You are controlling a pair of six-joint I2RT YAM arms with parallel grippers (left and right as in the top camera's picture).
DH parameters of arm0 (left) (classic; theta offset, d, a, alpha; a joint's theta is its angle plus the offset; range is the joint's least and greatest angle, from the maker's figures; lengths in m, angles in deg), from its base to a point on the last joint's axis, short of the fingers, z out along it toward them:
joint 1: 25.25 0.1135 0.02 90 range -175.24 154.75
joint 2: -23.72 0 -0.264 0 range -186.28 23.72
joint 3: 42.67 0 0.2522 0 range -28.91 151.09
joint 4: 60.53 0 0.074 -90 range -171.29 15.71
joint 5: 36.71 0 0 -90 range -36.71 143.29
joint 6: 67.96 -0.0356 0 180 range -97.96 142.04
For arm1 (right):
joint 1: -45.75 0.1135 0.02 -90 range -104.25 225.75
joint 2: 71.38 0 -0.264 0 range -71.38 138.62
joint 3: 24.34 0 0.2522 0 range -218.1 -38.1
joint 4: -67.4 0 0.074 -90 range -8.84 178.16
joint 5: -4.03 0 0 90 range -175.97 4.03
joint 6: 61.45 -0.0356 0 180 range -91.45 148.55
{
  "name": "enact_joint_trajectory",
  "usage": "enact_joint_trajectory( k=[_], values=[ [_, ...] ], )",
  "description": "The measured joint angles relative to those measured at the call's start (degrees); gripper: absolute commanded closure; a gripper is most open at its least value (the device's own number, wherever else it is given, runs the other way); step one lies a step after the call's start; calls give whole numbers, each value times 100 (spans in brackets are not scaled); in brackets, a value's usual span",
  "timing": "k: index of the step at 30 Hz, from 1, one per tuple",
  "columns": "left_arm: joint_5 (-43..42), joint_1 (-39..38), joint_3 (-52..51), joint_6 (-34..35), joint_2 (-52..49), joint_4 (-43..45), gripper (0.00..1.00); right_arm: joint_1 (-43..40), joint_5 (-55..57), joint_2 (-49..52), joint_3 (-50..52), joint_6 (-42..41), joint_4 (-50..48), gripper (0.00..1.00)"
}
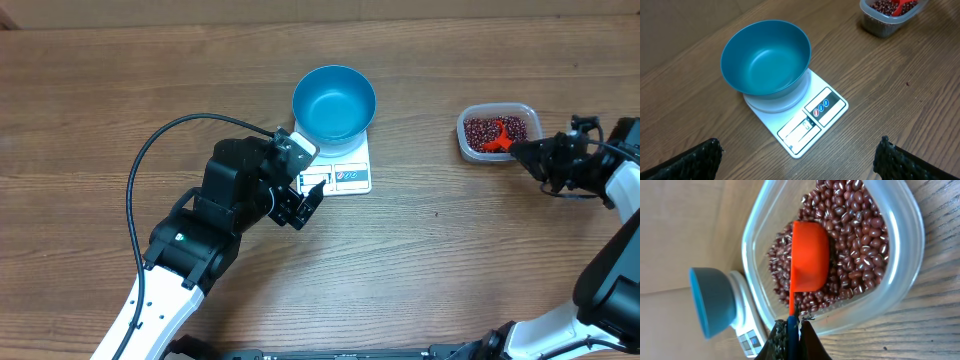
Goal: Scoop item into bowl and weigh 150g on scale
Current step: 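Drag the scoop through the beans to fill it, right gripper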
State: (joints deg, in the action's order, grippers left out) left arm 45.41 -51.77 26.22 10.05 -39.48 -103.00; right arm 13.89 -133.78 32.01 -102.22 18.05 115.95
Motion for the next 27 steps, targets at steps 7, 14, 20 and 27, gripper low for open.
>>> enact_joint_trajectory(
  k=[7,14,20,27],
  values=[
    [0,0,0,0,0,0,0,-225,-503,9,7,7,24,96],
    [0,0,0,0,0,0,0,-267,-815,9,7,31,28,96],
    [0,0,0,0,0,0,0,-267,-944,9,7,68,26,96],
    [0,0,0,0,0,0,0,-267,-1119,9,7,90,15,96]
  ],
)
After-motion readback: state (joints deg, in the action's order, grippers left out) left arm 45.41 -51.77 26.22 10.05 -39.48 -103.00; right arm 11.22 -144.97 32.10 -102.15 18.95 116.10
